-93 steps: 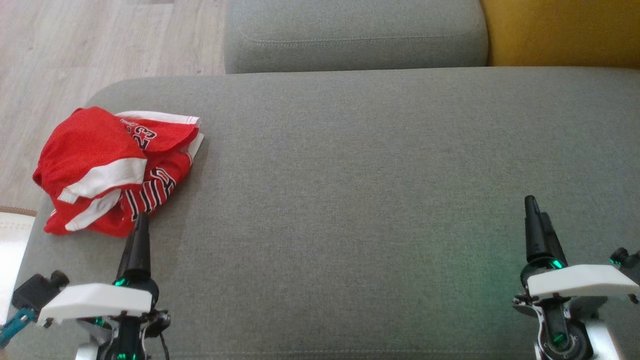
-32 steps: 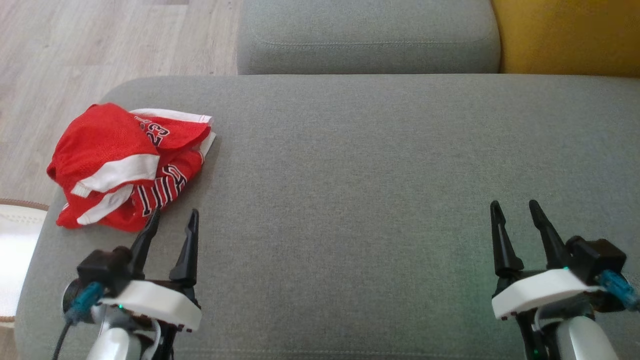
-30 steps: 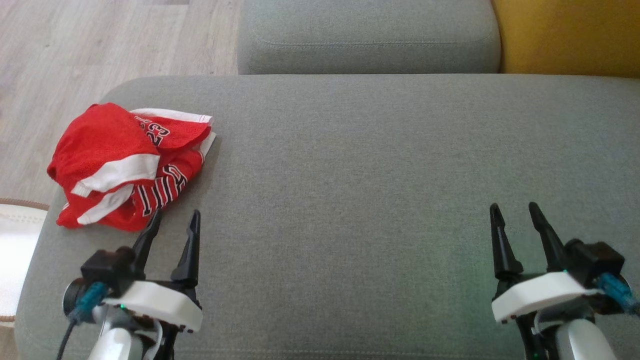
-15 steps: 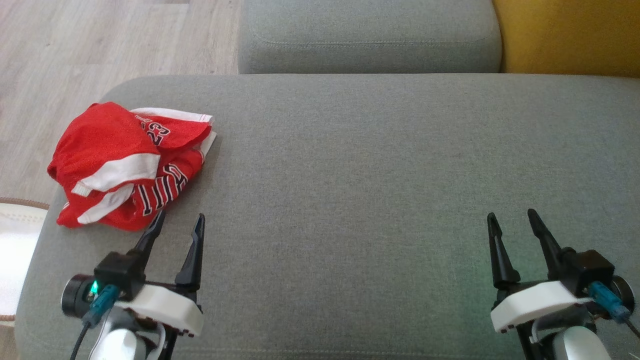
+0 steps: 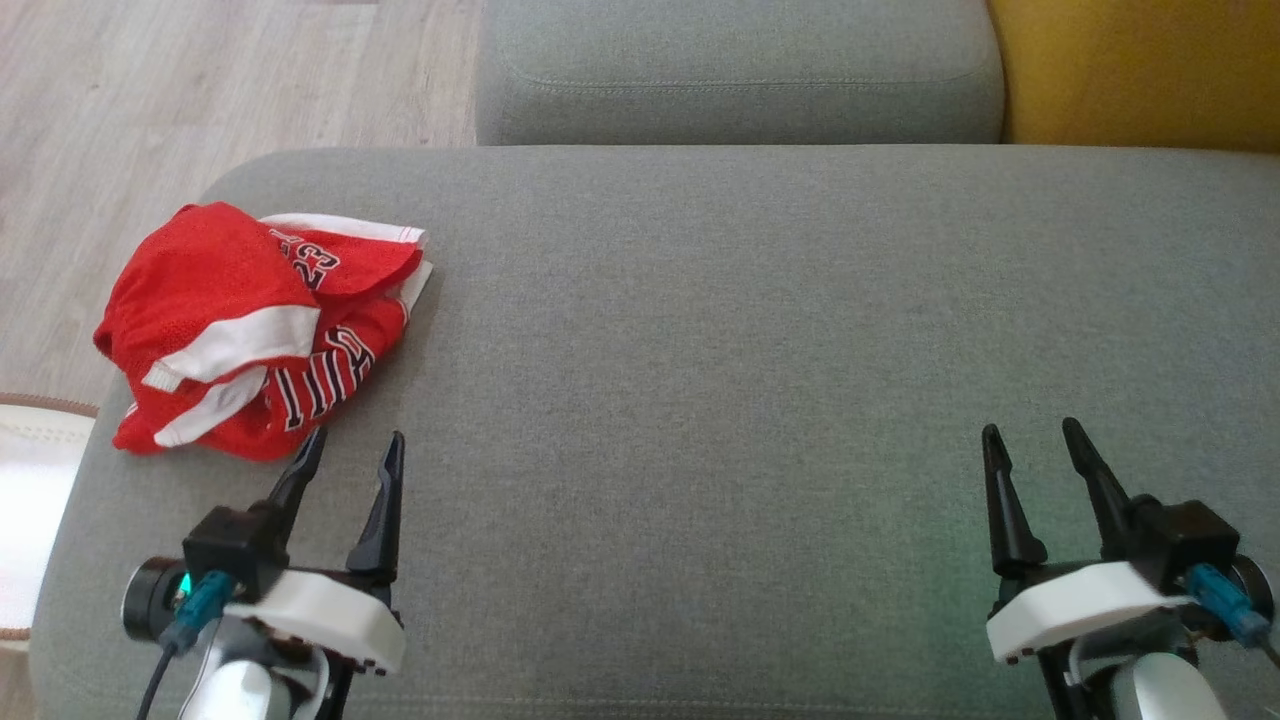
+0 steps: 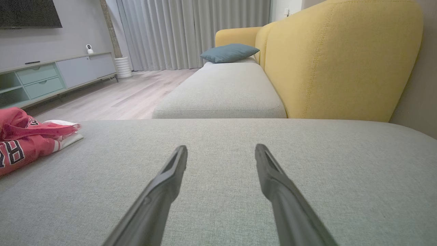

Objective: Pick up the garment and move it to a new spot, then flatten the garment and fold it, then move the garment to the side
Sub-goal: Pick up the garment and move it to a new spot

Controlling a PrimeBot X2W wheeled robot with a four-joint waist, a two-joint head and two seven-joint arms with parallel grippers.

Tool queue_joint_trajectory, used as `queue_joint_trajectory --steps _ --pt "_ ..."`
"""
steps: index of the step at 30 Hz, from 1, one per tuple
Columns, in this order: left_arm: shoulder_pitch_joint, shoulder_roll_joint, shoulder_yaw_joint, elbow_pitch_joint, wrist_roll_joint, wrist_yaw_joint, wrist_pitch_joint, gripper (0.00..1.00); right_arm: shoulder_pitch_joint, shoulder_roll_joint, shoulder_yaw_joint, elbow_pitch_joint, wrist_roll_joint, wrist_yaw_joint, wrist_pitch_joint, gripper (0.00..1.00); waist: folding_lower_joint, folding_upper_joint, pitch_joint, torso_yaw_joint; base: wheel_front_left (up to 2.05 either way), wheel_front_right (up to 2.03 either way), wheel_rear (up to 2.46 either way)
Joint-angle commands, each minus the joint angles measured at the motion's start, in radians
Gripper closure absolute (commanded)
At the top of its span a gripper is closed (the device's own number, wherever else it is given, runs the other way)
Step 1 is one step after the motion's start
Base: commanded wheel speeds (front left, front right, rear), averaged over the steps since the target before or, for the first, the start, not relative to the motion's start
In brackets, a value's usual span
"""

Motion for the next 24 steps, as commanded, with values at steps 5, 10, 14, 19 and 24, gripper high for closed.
queue_joint_trajectory --steps 5,10,14,19,24 --pt "-0.053 0.016 0.034 -0.025 -0.011 0.011 -0.009 0.00 -0.030 -0.005 0.012 -0.032 0.015 0.008 -0.014 0.00 0.0000 -0.0001 0.002 0.016 0.00 0.00 0.00" --pt "-0.067 0.017 0.044 -0.019 -0.017 0.024 -0.013 0.00 -0.028 -0.005 0.022 -0.042 0.037 0.008 -0.006 0.00 0.0000 -0.0001 0.008 0.068 0.00 0.00 0.00" --pt "-0.082 0.017 0.054 -0.014 -0.024 0.035 -0.017 0.00 -0.029 -0.005 0.030 -0.057 0.050 0.008 -0.002 0.00 0.0000 -0.0001 0.010 0.133 0.00 0.00 0.00" --pt "-0.094 0.026 0.070 -0.006 -0.029 0.051 -0.021 0.00 -0.036 -0.005 0.046 -0.079 0.058 0.008 0.009 0.00 0.0000 -0.0001 0.010 0.215 0.00 0.00 0.00" --pt "-0.086 0.036 0.088 0.001 -0.038 0.065 -0.026 0.00 -0.036 -0.005 0.063 -0.100 0.066 0.008 0.022 0.00 0.0000 -0.0001 0.007 0.289 0.00 0.00 0.00"
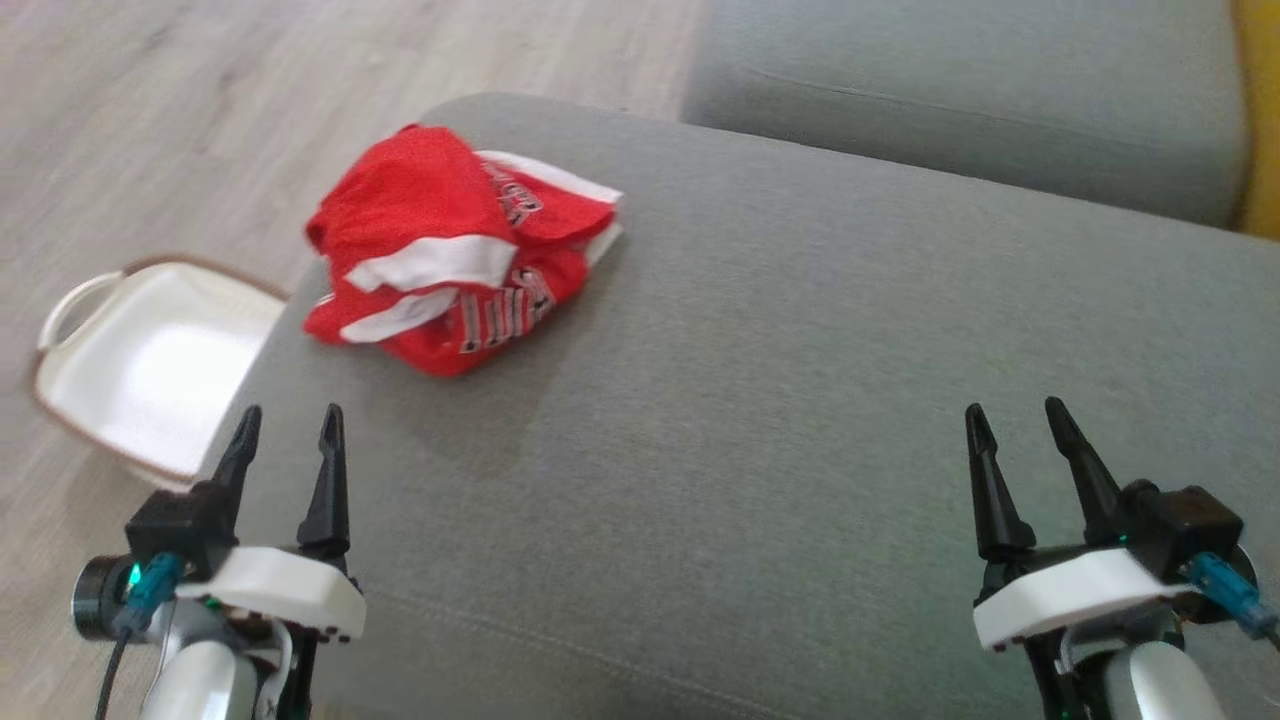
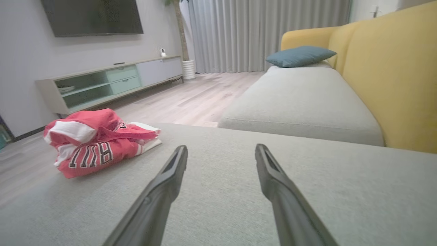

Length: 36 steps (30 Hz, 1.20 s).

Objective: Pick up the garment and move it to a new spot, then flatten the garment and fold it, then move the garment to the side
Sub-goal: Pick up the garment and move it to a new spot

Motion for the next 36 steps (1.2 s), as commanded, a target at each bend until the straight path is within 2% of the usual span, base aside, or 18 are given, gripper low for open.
queue_joint_trajectory --steps 1,8,21,28,35,36 --pt "-0.047 0.025 0.042 -0.031 -0.006 0.006 -0.010 0.00 -0.035 -0.006 0.025 -0.040 0.010 0.008 0.003 0.00 0.0000 0.0000 -0.002 0.047 0.00 0.00 0.00" --pt "-0.027 0.039 0.047 -0.037 -0.007 0.016 -0.013 0.00 -0.034 -0.006 0.028 -0.053 0.005 0.008 0.011 0.00 0.0000 0.0000 -0.001 0.099 0.00 0.00 0.00" --pt "-0.029 0.055 0.031 -0.054 -0.002 0.019 -0.010 0.00 -0.033 -0.006 0.031 -0.063 0.020 0.008 0.020 0.00 0.0000 0.0000 0.017 0.110 0.00 0.00 0.00" --pt "-0.131 0.054 0.007 -0.032 -0.024 -0.021 0.015 0.00 -0.065 -0.006 0.019 -0.103 -0.019 0.008 0.053 0.00 0.0000 0.0000 0.103 0.096 0.00 0.00 0.00" --pt "-0.342 0.050 -0.028 0.113 -0.083 -0.099 0.099 0.00 -0.106 -0.006 0.003 -0.167 -0.080 0.008 0.112 0.00 0.0000 0.0000 0.219 0.074 0.00 0.00 0.00" --pt "-0.342 0.050 -0.028 0.113 -0.083 -0.099 0.099 0.00 -0.106 -0.006 0.003 -0.167 -0.080 0.008 0.112 0.00 0.0000 0.0000 0.219 0.074 0.00 0.00 0.00"
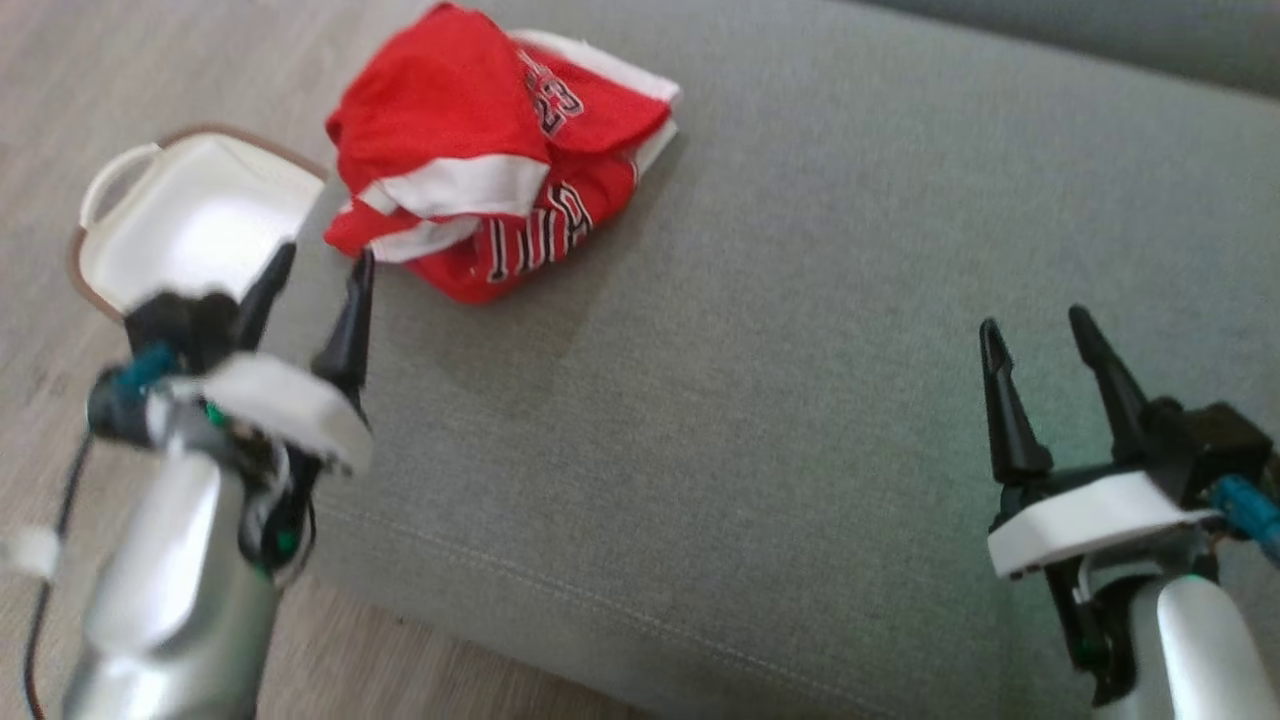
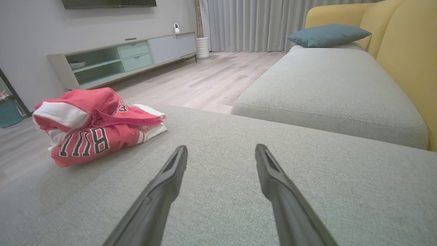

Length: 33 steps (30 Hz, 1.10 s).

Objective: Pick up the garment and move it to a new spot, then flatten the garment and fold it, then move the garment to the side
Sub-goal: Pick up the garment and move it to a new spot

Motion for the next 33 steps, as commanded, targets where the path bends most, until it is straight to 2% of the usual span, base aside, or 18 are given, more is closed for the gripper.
queue_joint_trajectory --steps 1,4,9,15,17,19,20,24,28,33 --pt "-0.055 0.031 0.038 -0.021 -0.006 -0.002 0.001 0.00 -0.038 -0.005 0.019 -0.041 -0.008 0.008 0.003 0.00 0.0000 0.0000 0.045 -0.015 0.00 0.00 0.00" --pt "-0.187 0.059 0.011 0.083 -0.049 -0.026 0.040 0.00 -0.057 -0.005 0.011 -0.071 -0.033 0.008 0.030 0.00 0.0000 0.0000 0.100 -0.025 0.00 0.00 0.00" --pt "-0.328 0.103 -0.066 0.207 -0.125 -0.033 0.109 0.00 -0.070 -0.005 0.011 -0.099 -0.048 0.008 0.053 0.00 0.0000 0.0000 0.148 -0.036 0.00 0.00 0.00" --pt "-0.423 0.175 -0.211 0.312 -0.284 -0.034 0.264 0.00 -0.080 -0.005 0.017 -0.106 -0.050 0.008 0.062 0.00 0.0000 0.0000 0.173 -0.052 0.00 0.00 0.00" --pt "-0.441 0.197 -0.245 0.329 -0.332 -0.034 0.288 0.00 -0.082 -0.005 0.017 -0.106 -0.048 0.008 0.062 0.00 0.0000 0.0000 0.175 -0.058 0.00 0.00 0.00" --pt "-0.453 0.217 -0.271 0.342 -0.369 -0.034 0.292 0.71 -0.083 -0.005 0.013 -0.106 -0.043 0.008 0.059 0.00 0.0000 0.0000 0.175 -0.063 0.00 0.00 0.00" --pt "-0.458 0.228 -0.280 0.348 -0.382 -0.034 0.284 1.00 -0.082 -0.005 0.011 -0.106 -0.042 0.008 0.058 0.00 0.0000 0.0000 0.175 -0.064 0.00 0.00 0.00" --pt "-0.468 0.258 -0.309 0.369 -0.399 -0.034 0.209 1.00 -0.078 -0.005 0.001 -0.106 -0.037 0.008 0.052 0.00 0.0000 0.0000 0.163 -0.069 0.00 0.00 0.00" --pt "-0.473 0.277 -0.301 0.377 -0.368 -0.031 0.052 1.00 -0.068 -0.005 -0.006 -0.103 -0.026 0.008 0.042 0.00 0.0000 0.0000 0.133 -0.068 0.00 0.00 0.00" --pt "-0.444 0.279 -0.276 0.310 -0.332 0.022 -0.109 1.00 -0.041 -0.005 -0.010 -0.095 0.000 0.008 0.022 0.00 0.0000 0.0000 0.073 -0.060 0.00 0.00 0.00"
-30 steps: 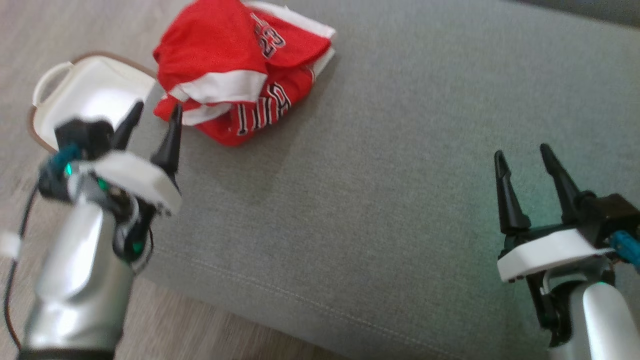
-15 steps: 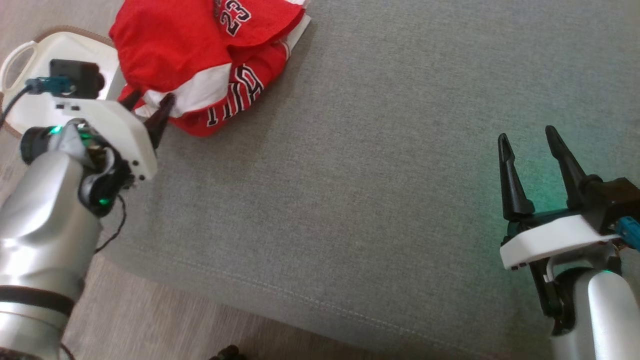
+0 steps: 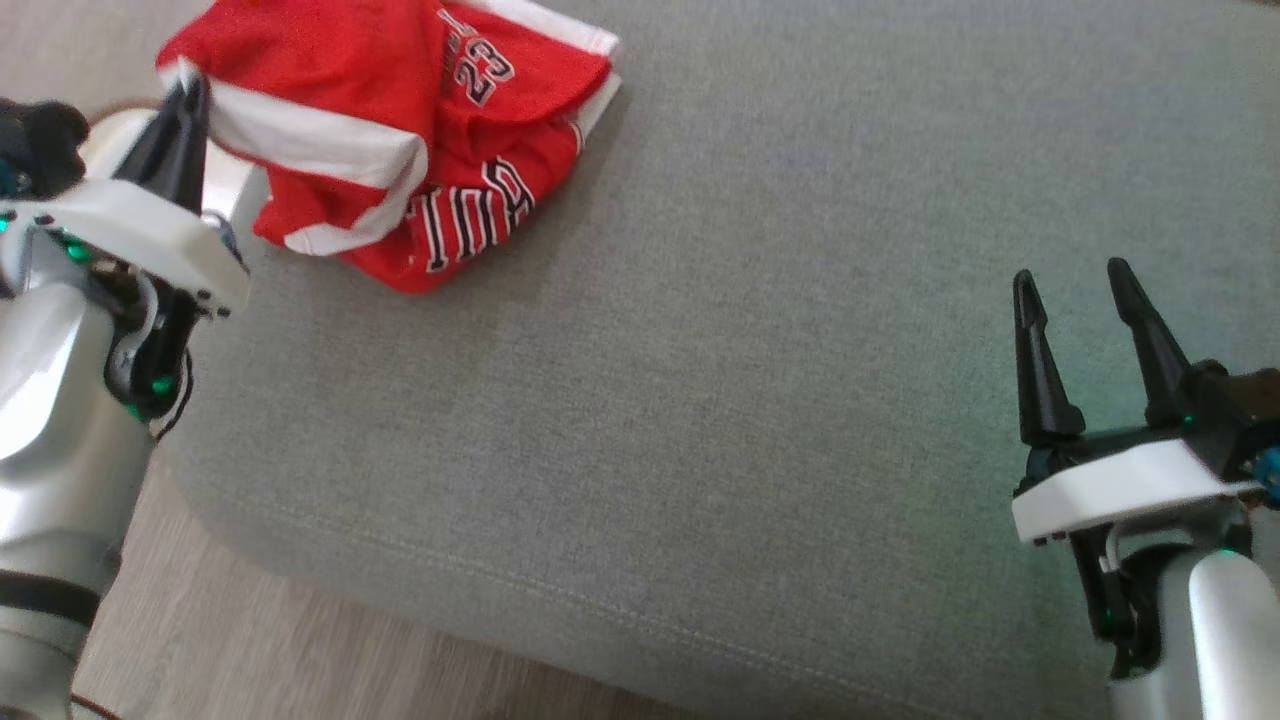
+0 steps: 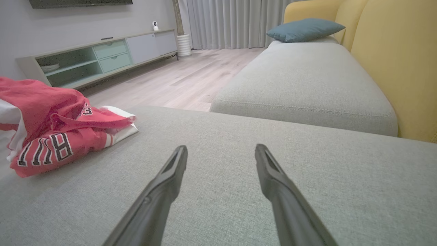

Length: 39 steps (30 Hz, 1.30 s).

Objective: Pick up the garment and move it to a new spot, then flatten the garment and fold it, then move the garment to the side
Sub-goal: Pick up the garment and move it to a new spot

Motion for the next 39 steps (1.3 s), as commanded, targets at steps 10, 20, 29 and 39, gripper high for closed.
queue_joint_trajectory --steps 10,20,29,39 --pt "0.170 0.066 0.093 -0.403 0.056 0.151 -0.051 1.00 0.057 -0.004 0.020 -0.016 0.057 0.008 -0.044 0.00 0.0000 0.0000 -0.132 0.007 0.00 0.00 0.00" --pt "0.350 0.000 -0.016 -0.759 0.081 0.232 -0.001 1.00 0.079 -0.004 0.034 -0.032 0.088 0.008 -0.050 0.00 0.0000 0.0000 -0.177 -0.103 0.00 0.00 0.00" --pt "0.280 -0.120 -0.129 -0.761 0.090 0.181 0.015 1.00 0.041 -0.004 0.070 -0.053 0.098 0.008 -0.055 0.00 0.0000 0.0000 -0.105 -0.328 0.00 0.00 0.00" --pt "0.122 -0.207 -0.184 -0.719 0.132 0.132 0.014 1.00 0.020 -0.004 0.074 -0.069 0.117 0.008 -0.091 0.00 0.0000 0.0000 0.017 -0.506 0.00 0.00 0.00"
